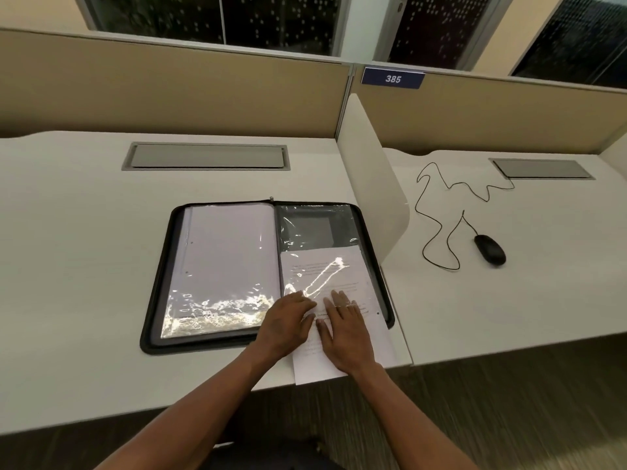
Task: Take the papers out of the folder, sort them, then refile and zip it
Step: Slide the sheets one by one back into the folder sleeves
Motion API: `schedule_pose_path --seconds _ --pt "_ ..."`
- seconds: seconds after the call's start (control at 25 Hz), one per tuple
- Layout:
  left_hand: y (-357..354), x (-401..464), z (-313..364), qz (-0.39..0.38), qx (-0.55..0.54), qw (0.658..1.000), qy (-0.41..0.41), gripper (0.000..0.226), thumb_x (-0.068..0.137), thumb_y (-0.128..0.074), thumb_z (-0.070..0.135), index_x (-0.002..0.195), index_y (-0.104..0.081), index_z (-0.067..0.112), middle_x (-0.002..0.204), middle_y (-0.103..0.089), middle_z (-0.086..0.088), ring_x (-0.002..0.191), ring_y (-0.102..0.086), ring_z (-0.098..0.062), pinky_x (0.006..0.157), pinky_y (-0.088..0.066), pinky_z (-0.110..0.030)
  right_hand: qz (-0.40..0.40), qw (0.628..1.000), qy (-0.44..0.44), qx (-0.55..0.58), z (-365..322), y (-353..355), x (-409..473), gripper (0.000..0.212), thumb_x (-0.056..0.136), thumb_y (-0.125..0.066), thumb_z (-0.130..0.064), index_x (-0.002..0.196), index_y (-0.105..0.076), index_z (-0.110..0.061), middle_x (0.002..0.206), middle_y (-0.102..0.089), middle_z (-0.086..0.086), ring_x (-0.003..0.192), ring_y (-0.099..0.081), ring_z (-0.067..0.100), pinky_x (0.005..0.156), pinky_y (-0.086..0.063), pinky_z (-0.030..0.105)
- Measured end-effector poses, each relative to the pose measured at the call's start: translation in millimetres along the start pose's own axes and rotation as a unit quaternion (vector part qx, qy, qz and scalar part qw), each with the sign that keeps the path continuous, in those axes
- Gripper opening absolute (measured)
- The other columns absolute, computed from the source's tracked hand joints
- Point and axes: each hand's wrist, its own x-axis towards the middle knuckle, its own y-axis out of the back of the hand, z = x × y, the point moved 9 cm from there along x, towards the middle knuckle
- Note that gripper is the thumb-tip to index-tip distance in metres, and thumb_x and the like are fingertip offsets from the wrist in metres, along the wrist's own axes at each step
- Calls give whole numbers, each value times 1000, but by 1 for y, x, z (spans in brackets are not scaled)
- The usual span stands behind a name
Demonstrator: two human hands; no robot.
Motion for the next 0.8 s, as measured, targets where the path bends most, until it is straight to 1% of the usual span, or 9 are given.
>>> schedule_pose_path --seconds 0.08,0.2,0.32,0.36,0.4,0.48,0.56,0.68,0.8 --pt "5 2 1 6 -20 1000 7 27 93 -64 23 116 -72 12 114 -72 -5 110 -64 -22 100 -47 -34 9 1000 4 2 -2 -4 -4 66 100 -20 -55 157 -31 -22 166 -19 -1 154 -9 14 127 -7 39" --pt "5 1 2 -1 -45 999 7 26 96 -60 23 116 -72 13 113 -72 -5 110 -63 -22 96 -47 -32 -9 1000 11 -15 -6 -7 10 66 100 -11 -55 160 -19 -28 166 -6 -6 155 0 14 126 0 37" --pt "8 -1 1 9 -69 998 1 23 94 -60 20 111 -74 15 109 -73 -2 106 -63 -17 94 -48 -29 -31 999 22 -33 -9 -6 34 70 95 -7 -54 160 -12 -28 164 5 -5 154 6 19 126 -4 47" --pt "10 -1 0 13 -78 997 1 22 93 -61 20 111 -75 15 109 -73 0 105 -63 -15 95 -47 -24 -25 999 17 -32 -9 -5 37 70 96 -13 -54 160 -16 -25 166 2 -1 155 3 24 126 -6 48" --pt "9 -1 -2 13 -86 996 5 23 93 -62 20 112 -74 16 111 -72 1 106 -63 -13 95 -44 -18 -9 1000 0 -22 -6 -4 38 69 99 -24 -54 159 -25 -21 167 -9 6 155 -7 28 126 -11 47" --pt "10 -1 -8 14 -93 995 22 27 94 -61 25 117 -73 18 118 -71 3 112 -62 -11 98 -36 -12 41 999 -33 -1 -2 4 32 63 97 -45 -54 146 -47 -15 155 -41 13 145 -35 31 122 -25 41" --pt "10 -2 -13 13 -97 995 31 30 95 -60 29 121 -71 19 122 -70 4 115 -61 -10 100 -33 -12 65 997 -33 15 -5 7 26 63 96 -44 -58 140 -54 -14 145 -53 11 137 -46 28 119 -25 35" --pt "8 -2 -11 8 -99 995 13 30 96 -57 30 120 -71 21 121 -70 5 113 -61 -9 99 -40 -16 38 999 5 -12 -10 2 32 66 97 -28 -56 151 -42 -20 158 -39 7 149 -29 27 124 -14 42" --pt "10 -1 -6 4 -101 995 -9 27 95 -57 26 116 -72 21 119 -70 6 111 -60 -8 97 -43 -18 29 999 30 -17 -10 -5 46 65 99 -28 -47 156 -33 -16 164 -26 7 153 -19 29 125 -11 47"
